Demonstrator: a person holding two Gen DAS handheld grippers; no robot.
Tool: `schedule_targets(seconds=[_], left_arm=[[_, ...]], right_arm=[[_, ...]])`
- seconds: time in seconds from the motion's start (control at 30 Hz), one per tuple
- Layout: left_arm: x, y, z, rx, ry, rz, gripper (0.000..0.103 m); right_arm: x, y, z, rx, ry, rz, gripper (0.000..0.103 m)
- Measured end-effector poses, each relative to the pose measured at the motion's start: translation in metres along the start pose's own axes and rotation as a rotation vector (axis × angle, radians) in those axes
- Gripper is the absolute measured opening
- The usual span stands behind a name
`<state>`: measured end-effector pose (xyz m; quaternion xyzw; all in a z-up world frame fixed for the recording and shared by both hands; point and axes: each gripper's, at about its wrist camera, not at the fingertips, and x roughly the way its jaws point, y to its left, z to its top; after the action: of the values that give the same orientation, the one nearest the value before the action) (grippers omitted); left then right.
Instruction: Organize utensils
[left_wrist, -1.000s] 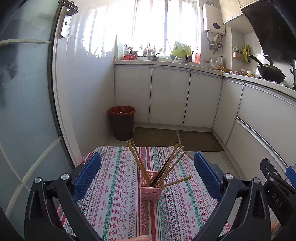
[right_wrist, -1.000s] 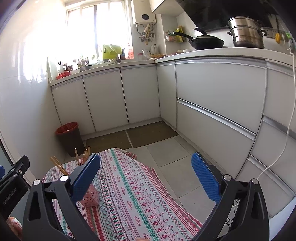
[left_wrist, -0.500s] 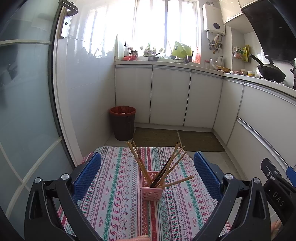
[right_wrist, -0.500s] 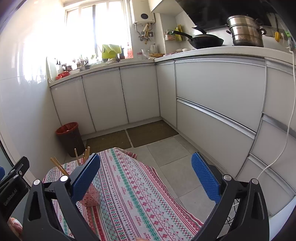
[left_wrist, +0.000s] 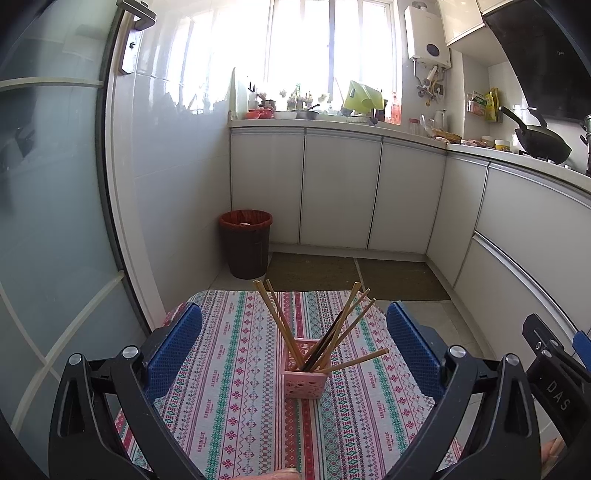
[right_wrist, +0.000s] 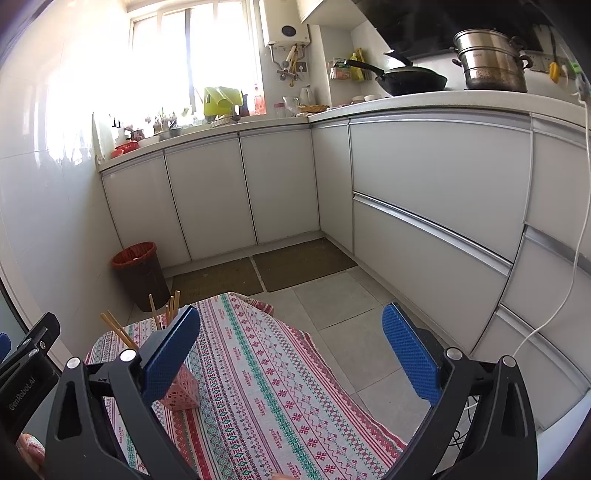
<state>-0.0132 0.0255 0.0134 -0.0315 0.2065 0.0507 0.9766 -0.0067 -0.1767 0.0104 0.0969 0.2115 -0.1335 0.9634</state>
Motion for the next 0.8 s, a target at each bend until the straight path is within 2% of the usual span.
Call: schedule_targets(seconds=[0.8], left_arm=[[0.0022, 0.0015, -0.0002, -0.003, 0.008, 0.012, 0.096]], right_arm=[[0.0034, 0.0019, -0.0035, -0.002, 0.01, 0.003, 0.096]])
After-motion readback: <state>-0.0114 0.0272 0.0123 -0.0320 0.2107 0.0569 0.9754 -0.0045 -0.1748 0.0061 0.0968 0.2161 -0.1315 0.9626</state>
